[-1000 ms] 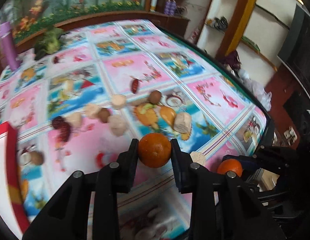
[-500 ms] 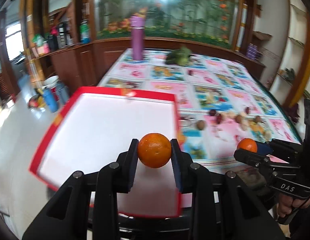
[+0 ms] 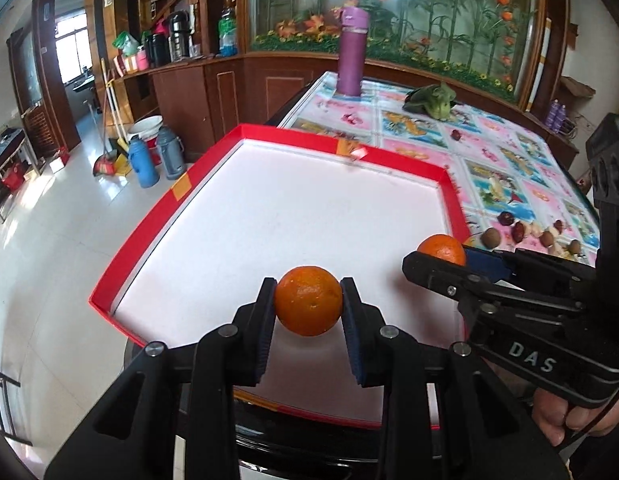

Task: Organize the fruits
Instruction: 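Carry both oranges into the red tray and open both tools, then grasp a beige cube with the right tool while the left grasps a round beige cake, then lower both held items into the red tray and open both tools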

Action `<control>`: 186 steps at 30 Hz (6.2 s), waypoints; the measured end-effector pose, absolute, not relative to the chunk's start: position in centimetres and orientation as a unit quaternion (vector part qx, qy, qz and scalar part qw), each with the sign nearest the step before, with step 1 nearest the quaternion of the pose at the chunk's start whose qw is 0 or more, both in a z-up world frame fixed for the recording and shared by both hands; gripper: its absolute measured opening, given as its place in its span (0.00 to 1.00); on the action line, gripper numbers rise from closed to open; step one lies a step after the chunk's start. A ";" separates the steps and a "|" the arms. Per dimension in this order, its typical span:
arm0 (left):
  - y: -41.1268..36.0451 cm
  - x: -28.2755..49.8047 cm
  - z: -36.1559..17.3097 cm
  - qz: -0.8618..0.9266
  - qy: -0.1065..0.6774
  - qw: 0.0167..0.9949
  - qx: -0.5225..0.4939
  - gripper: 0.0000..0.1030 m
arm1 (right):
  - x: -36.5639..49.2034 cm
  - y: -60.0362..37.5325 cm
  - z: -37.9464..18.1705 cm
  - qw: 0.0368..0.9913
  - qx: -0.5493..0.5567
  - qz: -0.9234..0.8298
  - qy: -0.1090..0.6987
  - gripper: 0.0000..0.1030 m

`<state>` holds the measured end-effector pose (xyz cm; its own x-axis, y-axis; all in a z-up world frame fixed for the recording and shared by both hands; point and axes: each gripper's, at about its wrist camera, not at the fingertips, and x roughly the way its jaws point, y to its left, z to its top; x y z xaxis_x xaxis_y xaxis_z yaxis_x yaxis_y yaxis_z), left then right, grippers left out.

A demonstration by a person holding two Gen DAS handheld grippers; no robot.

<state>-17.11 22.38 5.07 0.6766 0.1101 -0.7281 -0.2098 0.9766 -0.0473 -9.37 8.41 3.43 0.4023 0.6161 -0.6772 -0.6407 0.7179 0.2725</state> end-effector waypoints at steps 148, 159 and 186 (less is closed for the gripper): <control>25.4 -13.5 5.7 0.175 0.403 0.897 -0.056 0.27 | -4.1 12.6 5.9 0.838 -0.035 0.354 0.413 0.29; 26.5 -12.2 3.1 0.188 0.437 0.877 -0.059 0.27 | -3.4 15.1 3.5 0.818 -0.051 0.357 0.448 0.29; 23.2 -13.1 5.5 0.199 0.405 0.892 -0.024 0.72 | -5.7 8.4 5.2 0.848 0.001 0.341 0.406 0.55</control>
